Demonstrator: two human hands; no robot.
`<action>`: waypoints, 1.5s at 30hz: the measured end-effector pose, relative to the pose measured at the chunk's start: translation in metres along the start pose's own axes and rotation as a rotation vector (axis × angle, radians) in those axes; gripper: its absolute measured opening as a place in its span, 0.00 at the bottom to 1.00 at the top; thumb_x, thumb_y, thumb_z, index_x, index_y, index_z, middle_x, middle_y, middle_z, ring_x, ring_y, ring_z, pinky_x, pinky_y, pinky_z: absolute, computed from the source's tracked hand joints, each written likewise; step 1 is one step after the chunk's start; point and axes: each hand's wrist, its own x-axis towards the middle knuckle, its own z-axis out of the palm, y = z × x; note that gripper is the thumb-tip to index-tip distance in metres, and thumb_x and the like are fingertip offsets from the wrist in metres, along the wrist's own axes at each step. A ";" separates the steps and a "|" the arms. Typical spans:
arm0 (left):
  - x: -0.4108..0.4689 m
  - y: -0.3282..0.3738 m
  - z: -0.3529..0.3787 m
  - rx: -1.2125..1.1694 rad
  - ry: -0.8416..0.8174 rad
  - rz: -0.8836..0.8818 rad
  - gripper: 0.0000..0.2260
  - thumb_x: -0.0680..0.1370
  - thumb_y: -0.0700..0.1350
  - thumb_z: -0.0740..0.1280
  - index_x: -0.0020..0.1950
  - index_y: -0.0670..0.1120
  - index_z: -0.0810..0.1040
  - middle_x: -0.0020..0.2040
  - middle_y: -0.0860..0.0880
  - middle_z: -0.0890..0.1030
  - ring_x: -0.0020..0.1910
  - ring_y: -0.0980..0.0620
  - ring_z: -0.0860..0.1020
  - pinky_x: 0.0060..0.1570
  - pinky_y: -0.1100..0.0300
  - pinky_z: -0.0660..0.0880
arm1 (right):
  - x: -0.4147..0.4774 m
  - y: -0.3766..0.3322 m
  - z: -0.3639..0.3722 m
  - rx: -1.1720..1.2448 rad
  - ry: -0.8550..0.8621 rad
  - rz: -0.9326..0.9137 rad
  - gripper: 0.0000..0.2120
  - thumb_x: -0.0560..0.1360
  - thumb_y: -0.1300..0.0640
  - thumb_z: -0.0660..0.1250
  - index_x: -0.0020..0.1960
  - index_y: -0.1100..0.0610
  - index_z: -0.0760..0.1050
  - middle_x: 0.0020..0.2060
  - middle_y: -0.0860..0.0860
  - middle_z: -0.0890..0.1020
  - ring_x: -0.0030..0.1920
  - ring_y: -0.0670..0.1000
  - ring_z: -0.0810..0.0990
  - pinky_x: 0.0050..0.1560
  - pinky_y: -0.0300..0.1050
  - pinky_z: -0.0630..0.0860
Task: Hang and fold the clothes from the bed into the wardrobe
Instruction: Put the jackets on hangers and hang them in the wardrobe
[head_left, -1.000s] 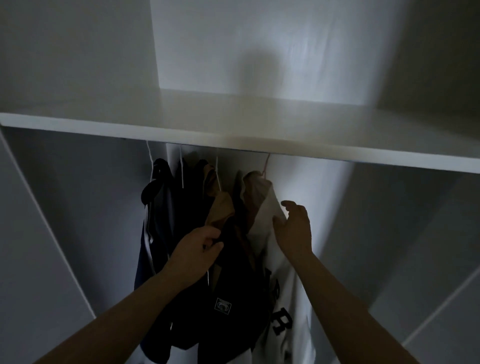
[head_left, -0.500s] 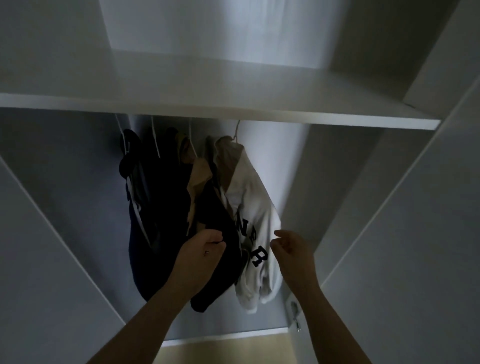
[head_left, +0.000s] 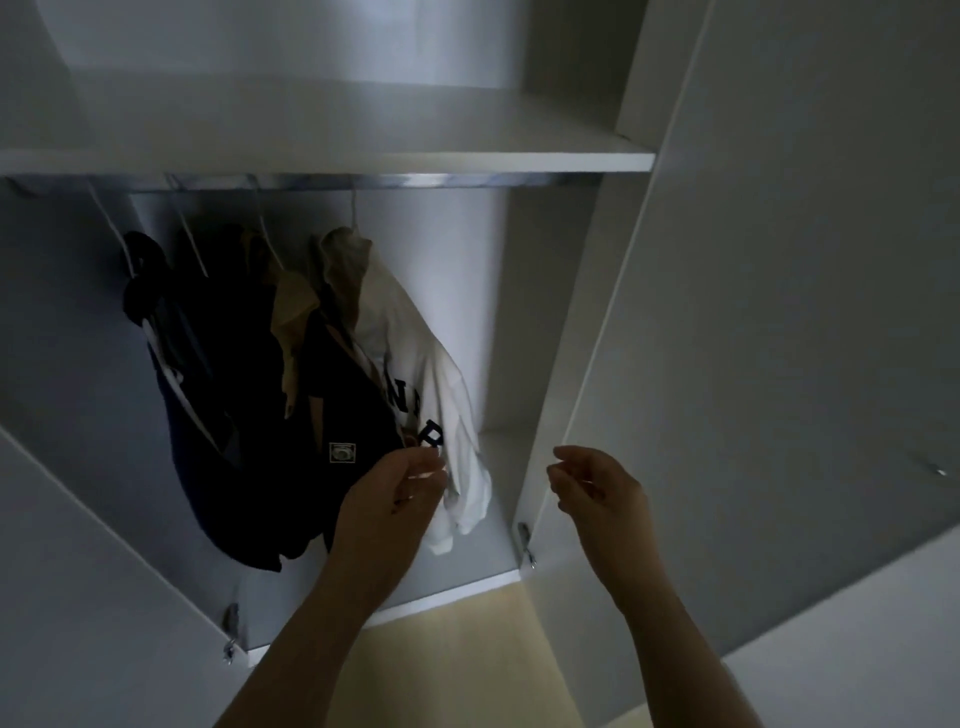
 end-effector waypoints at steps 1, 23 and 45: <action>-0.006 0.002 0.006 0.000 -0.014 -0.001 0.08 0.78 0.41 0.66 0.53 0.53 0.79 0.46 0.54 0.82 0.42 0.63 0.79 0.42 0.71 0.73 | -0.009 0.002 -0.009 0.007 0.012 0.011 0.09 0.77 0.60 0.68 0.53 0.48 0.77 0.44 0.46 0.83 0.45 0.45 0.82 0.50 0.41 0.80; -0.107 0.021 0.095 -0.022 -0.791 0.175 0.08 0.77 0.47 0.67 0.55 0.54 0.79 0.51 0.61 0.82 0.50 0.67 0.78 0.47 0.75 0.72 | -0.233 0.009 -0.103 -0.037 0.765 0.287 0.10 0.77 0.59 0.68 0.51 0.43 0.77 0.44 0.45 0.83 0.44 0.44 0.82 0.50 0.49 0.81; -0.465 0.090 0.196 -0.169 -1.564 0.382 0.06 0.77 0.39 0.68 0.53 0.44 0.80 0.49 0.52 0.83 0.48 0.60 0.81 0.51 0.69 0.75 | -0.619 0.001 -0.208 -0.133 1.537 0.431 0.08 0.76 0.60 0.68 0.52 0.49 0.79 0.43 0.47 0.84 0.43 0.45 0.83 0.48 0.49 0.81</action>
